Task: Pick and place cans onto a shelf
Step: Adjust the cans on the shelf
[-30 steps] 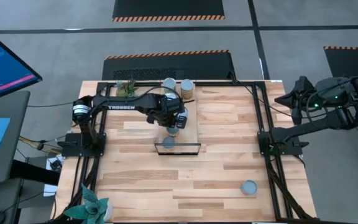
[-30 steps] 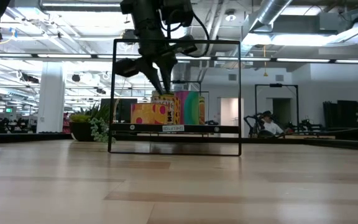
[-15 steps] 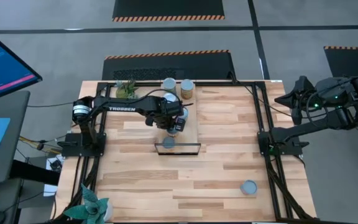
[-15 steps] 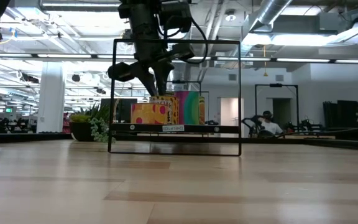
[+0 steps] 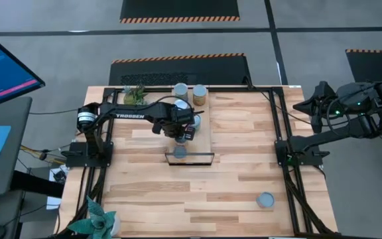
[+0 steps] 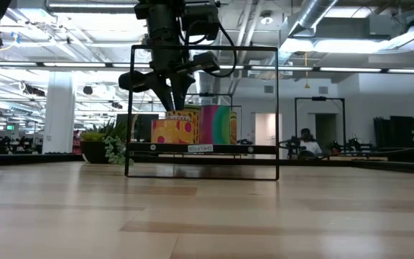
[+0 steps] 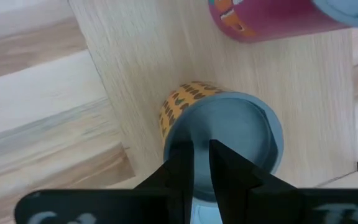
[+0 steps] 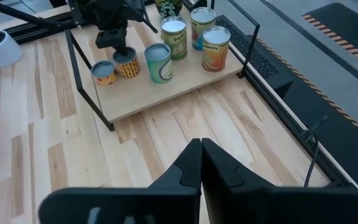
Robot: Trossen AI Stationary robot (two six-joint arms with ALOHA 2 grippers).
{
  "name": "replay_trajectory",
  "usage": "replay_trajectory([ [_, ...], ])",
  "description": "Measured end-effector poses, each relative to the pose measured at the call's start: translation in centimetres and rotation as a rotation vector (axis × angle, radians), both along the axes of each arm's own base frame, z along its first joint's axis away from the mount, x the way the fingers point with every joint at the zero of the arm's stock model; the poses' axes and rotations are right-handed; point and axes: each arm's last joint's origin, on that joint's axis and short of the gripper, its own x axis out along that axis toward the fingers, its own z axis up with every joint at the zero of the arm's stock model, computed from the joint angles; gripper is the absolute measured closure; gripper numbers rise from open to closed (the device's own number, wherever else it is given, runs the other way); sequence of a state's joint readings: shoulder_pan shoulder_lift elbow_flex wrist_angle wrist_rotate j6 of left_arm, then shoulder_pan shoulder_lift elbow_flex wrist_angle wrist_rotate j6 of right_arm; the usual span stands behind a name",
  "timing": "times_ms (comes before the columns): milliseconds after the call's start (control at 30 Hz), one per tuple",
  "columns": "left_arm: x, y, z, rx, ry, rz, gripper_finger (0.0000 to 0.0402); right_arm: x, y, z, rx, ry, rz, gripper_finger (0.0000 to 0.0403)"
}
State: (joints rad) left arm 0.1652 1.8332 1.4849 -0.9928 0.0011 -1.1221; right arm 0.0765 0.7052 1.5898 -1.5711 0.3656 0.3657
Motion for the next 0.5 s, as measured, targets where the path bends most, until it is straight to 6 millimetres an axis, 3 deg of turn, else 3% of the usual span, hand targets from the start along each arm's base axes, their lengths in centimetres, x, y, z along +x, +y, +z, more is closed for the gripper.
replay_trajectory([
  [200, 0.1, 0.1, 0.4, 0.033, -0.006, -0.005, 0.0356, 0.0, 0.0, 0.0, 0.001, 0.0, 0.0, 0.0381],
  [500, 1.0, 0.2, 3.1, 0.076, -0.084, -0.058, 0.0356, 0.0, 0.0, 0.0, 0.003, -0.001, -0.001, 0.0377],
])
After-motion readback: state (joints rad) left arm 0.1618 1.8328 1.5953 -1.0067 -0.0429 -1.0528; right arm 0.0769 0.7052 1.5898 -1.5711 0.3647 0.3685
